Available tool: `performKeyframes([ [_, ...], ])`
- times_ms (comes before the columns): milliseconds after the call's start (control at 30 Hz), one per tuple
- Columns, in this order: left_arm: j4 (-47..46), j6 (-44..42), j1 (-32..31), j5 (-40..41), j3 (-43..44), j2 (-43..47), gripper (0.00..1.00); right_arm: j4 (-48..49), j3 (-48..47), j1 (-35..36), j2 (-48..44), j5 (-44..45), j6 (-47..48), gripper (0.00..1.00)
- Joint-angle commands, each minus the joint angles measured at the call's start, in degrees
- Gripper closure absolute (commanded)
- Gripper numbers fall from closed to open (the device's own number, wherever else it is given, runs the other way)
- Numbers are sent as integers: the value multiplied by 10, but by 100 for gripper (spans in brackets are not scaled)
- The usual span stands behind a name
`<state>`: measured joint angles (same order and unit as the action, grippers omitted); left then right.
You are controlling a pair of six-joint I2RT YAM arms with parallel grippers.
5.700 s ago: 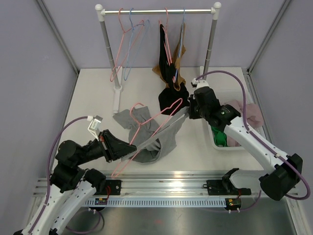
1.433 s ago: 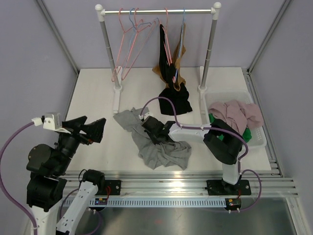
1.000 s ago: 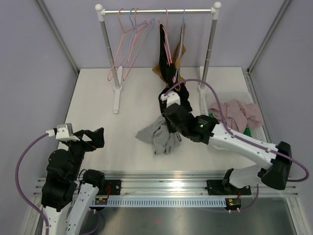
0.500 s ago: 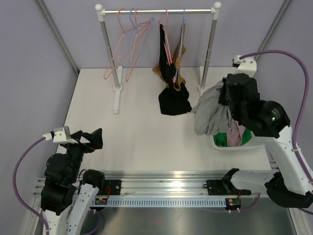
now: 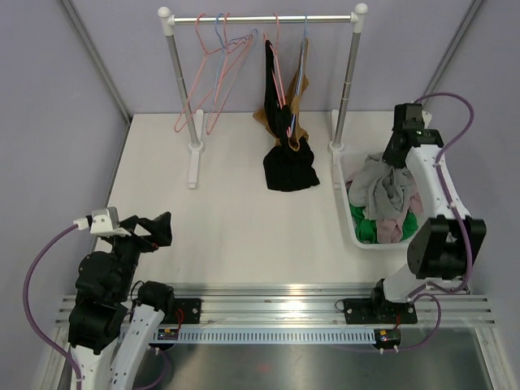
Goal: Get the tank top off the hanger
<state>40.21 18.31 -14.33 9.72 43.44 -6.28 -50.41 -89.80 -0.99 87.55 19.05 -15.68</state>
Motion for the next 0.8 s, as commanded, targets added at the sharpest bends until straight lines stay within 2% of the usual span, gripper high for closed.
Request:
performKeyframes([
  [0, -29, -9, 1, -3, -5, -6, 1, 75, 88, -26, 64, -79, -53, 94],
  [167, -31, -7, 1, -5, -5, -14, 1, 140, 180, -42, 191, -156, -73, 94],
  [333, -29, 2, 1, -20, 5, -38, 1, 177, 209, -42, 173, -163, -89, 82],
  [367, -30, 2, 1, -35, 7, -39, 1, 162, 196, -42, 155, -157, -88, 72],
  [433, -31, 7, 1, -47, 13, -43, 1, 142, 177, -42, 129, -152, -88, 66],
  [467, -29, 9, 1, -53, 23, -48, 1, 123, 156, -41, 100, -143, -88, 56],
  [567, -14, 20, 1, -94, 58, -79, 1, 79, 105, -42, 39, -125, -88, 45],
  [700, -13, 33, 1, -147, 104, -123, 1, 34, 51, -41, -33, -100, -73, 1],
  [767, -16, 42, 1, -166, 128, -146, 1, 25, 38, -42, -78, -101, -67, 0],
])
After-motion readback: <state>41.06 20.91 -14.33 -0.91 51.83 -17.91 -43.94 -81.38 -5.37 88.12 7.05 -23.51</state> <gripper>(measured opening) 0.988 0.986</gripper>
